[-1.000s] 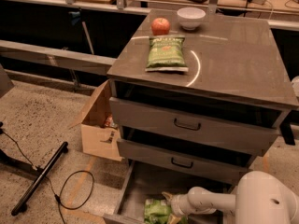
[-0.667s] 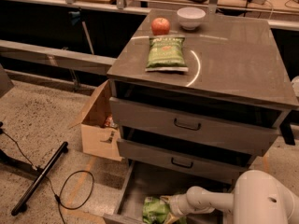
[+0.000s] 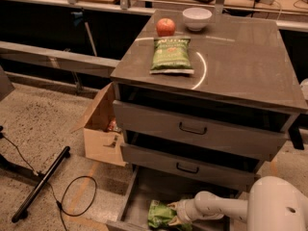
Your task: Pick green rice chip bag from bottom drawer and place on counter
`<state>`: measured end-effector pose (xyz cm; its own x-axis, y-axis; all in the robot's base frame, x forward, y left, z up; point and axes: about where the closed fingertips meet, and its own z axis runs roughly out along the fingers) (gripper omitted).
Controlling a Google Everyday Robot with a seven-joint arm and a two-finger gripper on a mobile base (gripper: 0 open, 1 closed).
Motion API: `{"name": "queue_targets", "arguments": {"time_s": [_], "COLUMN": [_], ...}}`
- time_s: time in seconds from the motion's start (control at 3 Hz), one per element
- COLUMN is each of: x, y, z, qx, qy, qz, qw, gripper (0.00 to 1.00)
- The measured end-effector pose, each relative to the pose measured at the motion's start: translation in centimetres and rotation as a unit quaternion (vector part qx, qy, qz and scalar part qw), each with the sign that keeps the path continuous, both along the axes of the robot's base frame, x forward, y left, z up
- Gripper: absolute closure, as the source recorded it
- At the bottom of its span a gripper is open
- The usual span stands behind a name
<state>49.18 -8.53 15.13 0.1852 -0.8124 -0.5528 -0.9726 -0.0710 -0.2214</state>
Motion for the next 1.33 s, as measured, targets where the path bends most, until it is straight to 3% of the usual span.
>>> {"name": "queue_targets", "arguments": {"time_s": [0.33,0.67,1.33], "x": [0.3,0.1,-0.9], "y": [-1.6,-3.6,-8.5], "z": [3.4,8.2,18.4], "qx": [0.013,0.028,0.034], "qy": [-0.01,-0.015,-0.04], "qz": [0.001,0.015,-0.001], "qw": [0.9999,0.9994,0.9987], "gripper": [1.0,1.0,1.0]}}
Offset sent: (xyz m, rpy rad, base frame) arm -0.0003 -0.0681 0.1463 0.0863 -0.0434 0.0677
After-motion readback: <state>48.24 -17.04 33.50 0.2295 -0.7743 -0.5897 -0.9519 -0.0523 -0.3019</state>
